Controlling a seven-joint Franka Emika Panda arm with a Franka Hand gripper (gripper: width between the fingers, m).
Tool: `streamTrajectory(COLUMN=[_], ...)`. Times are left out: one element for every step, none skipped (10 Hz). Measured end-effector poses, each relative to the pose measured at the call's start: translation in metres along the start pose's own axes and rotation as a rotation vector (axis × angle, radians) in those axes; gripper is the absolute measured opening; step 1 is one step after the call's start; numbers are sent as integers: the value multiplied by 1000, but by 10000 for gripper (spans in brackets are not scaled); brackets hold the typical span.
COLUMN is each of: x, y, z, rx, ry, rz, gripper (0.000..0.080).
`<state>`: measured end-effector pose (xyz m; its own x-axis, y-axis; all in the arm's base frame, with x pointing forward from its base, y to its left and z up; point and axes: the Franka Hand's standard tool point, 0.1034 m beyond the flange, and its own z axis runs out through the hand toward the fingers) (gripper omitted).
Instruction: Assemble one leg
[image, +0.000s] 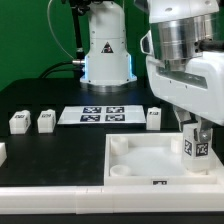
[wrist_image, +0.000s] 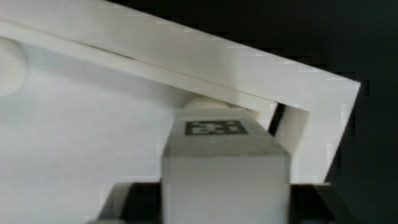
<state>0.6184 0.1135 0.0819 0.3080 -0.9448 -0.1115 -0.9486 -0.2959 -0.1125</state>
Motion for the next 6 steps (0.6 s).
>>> streamTrajectory(x=[-1,-1,-1,-2,-2,-5], y=[0,0,0,1,1,0], z=[0,1,1,2,2,3], rx=[-1,-1,-2,-4,-4,-6], ry=[0,-1,0,0,-1,1], rz=[-11,-37,-65,-199,-387,-527], gripper=[292,522,522,609,641,647])
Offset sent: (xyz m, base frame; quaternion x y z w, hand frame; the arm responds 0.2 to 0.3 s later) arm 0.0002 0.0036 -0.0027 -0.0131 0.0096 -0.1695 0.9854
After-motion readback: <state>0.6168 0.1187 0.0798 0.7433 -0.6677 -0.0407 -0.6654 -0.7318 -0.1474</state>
